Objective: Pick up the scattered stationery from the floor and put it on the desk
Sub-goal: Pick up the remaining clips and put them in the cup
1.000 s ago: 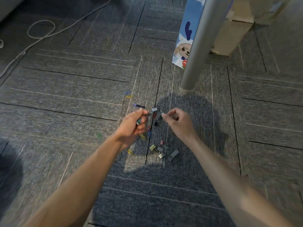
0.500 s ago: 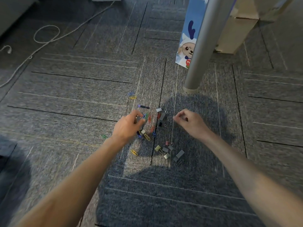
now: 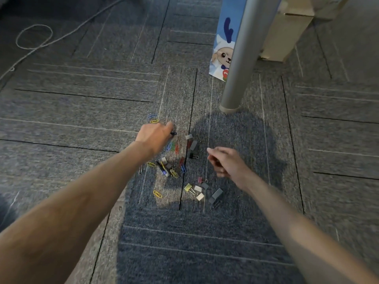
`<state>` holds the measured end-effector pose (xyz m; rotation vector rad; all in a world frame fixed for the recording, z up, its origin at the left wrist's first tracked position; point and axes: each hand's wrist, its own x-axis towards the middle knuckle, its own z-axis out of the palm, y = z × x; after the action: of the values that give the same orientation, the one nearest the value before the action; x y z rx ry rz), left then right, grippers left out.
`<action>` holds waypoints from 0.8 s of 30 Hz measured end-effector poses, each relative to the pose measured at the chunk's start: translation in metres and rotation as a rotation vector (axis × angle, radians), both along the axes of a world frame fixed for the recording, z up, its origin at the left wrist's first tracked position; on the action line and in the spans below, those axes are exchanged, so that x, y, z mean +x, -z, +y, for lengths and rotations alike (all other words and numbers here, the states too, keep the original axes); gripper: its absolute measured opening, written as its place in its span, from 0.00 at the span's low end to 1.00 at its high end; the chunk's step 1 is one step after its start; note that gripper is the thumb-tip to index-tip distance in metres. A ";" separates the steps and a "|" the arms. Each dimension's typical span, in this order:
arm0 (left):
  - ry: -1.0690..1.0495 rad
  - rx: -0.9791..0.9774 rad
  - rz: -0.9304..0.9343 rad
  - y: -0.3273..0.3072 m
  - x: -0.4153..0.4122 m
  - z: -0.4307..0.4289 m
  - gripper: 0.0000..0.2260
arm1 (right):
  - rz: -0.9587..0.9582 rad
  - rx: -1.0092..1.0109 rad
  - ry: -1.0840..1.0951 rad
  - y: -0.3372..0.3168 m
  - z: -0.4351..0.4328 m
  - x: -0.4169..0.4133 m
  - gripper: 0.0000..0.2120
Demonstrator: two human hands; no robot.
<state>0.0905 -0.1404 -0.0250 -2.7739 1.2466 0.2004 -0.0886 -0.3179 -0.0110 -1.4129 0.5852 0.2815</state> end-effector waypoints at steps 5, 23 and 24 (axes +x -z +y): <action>-0.263 -0.297 0.452 -0.006 -0.005 -0.003 0.10 | -0.125 -0.884 -0.397 -0.001 -0.002 0.027 0.17; -0.892 -1.332 1.677 -0.025 -0.061 0.073 0.01 | -0.093 -0.912 -0.639 -0.005 0.001 0.071 0.11; -0.928 -1.373 1.672 -0.024 -0.063 0.073 0.02 | -0.083 -0.656 -0.462 -0.005 0.004 0.067 0.12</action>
<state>0.0279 -0.0673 -0.0012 -3.6237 -0.8159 3.1636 -0.0213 -0.3134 -0.0063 -2.1868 0.2776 0.4161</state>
